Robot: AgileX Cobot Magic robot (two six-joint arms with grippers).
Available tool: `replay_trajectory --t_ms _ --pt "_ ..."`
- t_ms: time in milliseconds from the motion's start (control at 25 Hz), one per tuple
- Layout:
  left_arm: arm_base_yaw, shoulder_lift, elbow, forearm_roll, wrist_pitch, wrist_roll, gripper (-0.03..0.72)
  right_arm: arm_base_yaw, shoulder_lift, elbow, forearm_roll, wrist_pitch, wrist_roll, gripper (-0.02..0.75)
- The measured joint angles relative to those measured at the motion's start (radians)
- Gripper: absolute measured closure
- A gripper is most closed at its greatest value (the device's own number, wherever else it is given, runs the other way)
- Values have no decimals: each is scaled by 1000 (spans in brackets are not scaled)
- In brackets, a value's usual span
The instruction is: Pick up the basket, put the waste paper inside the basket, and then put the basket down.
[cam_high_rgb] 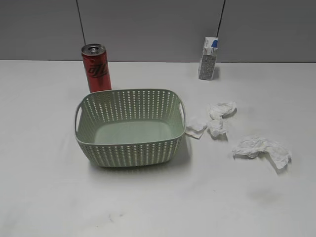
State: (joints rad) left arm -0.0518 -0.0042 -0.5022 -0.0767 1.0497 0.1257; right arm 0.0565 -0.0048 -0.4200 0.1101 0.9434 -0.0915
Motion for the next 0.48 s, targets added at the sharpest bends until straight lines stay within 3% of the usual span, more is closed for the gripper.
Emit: replay_trajectory --t_ms 480 --pt "0 0 0 0 0 0 132 0 0 0 0 0 1 158"
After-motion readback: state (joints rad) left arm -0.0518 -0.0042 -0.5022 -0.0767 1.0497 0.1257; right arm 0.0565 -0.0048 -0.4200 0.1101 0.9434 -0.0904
